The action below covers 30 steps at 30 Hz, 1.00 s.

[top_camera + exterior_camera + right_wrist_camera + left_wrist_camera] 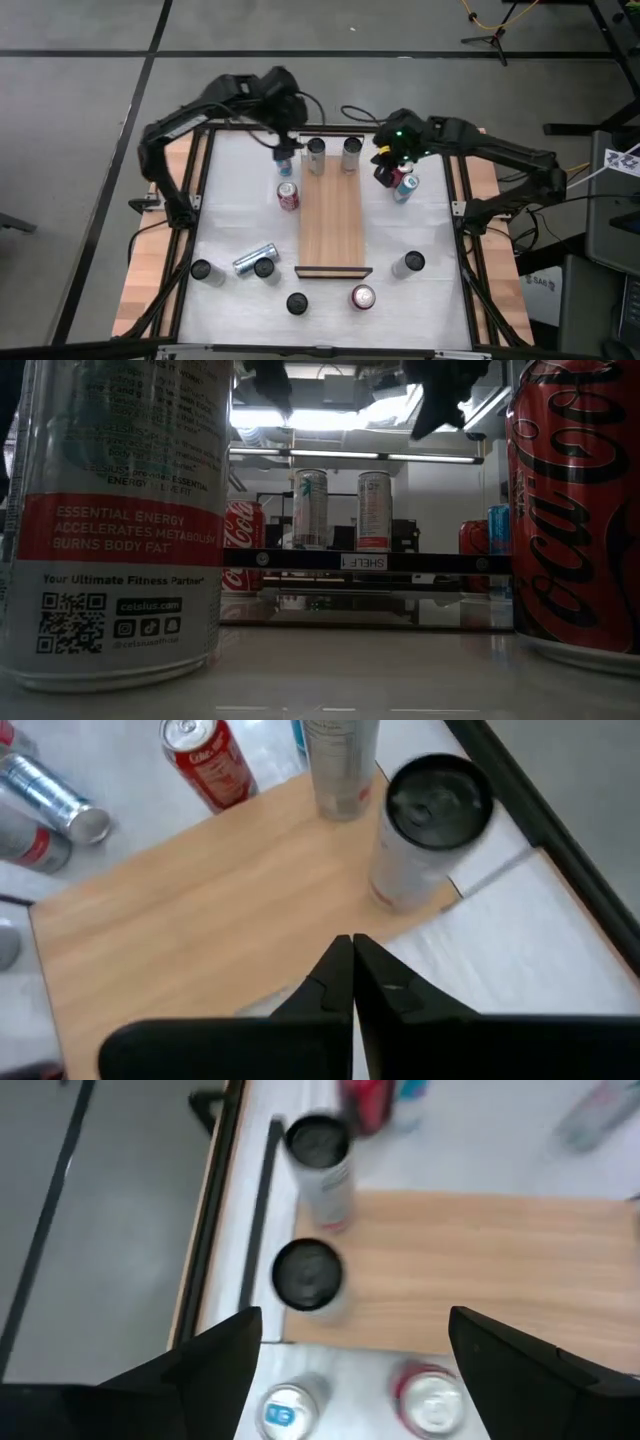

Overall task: Place canned beverage on shelf
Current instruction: Put the red black soda can on the shelf

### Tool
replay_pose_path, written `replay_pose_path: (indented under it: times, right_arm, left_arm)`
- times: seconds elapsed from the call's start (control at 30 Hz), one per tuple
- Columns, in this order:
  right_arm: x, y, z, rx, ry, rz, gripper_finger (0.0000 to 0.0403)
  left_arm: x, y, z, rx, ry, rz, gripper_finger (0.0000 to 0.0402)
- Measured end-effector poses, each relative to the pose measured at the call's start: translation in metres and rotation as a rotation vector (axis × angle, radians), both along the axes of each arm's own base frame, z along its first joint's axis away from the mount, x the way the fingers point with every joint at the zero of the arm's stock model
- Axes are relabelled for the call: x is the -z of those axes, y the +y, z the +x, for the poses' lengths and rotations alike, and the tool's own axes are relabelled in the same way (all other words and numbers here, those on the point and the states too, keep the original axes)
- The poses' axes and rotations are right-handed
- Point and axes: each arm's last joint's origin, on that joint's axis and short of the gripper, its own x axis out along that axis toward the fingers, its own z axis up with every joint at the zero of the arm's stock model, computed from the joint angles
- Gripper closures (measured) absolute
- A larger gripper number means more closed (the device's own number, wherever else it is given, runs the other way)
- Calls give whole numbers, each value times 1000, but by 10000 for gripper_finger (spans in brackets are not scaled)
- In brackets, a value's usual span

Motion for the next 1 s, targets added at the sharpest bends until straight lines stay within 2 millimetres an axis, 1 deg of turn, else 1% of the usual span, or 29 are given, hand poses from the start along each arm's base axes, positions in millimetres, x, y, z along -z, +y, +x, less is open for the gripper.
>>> replay_pose_path:
  times: [0.13,0.17,0.23,0.3,0.37,0.47,0.53,0.6,0.67,0.8,1.0]
  right_arm:
    - [-19,3,-11,-1,30,-7,402]
    - [-23,4,-13,-10,38,-12,402]
    - [-28,5,-16,-15,45,-14,402]
    - [-30,5,-16,-15,34,-18,402]
    - [-30,5,-16,-15,37,-17,402]
    - [-29,5,-15,-15,40,-15,401]
    - [-29,4,-15,-14,42,-14,391]
    - [-27,4,-13,-10,46,-9,371]
    - [-27,3,-12,24,41,14,342]
    - [-23,2,-7,123,41,79,264]
    - [-15,-1,1,221,59,162,150]
  left_arm:
    - [-23,-15,-33,32,-112,-36,88]
    - [-27,-19,-42,31,-131,-37,88]
    - [-26,-26,-57,9,-158,-39,88]
    - [-21,-31,-69,-25,-199,-36,88]
    - [-11,-37,-78,-54,-248,-36,88]
    - [9,-46,-92,-82,-320,-52,88]
    - [23,-51,-101,-94,-352,-64,88]
    - [35,-55,-108,-100,-381,-66,88]
    - [46,-58,-115,-113,-404,-60,88]
    - [63,-61,-128,-167,-420,-8,88]
    - [76,-64,-140,-204,-414,18,88]
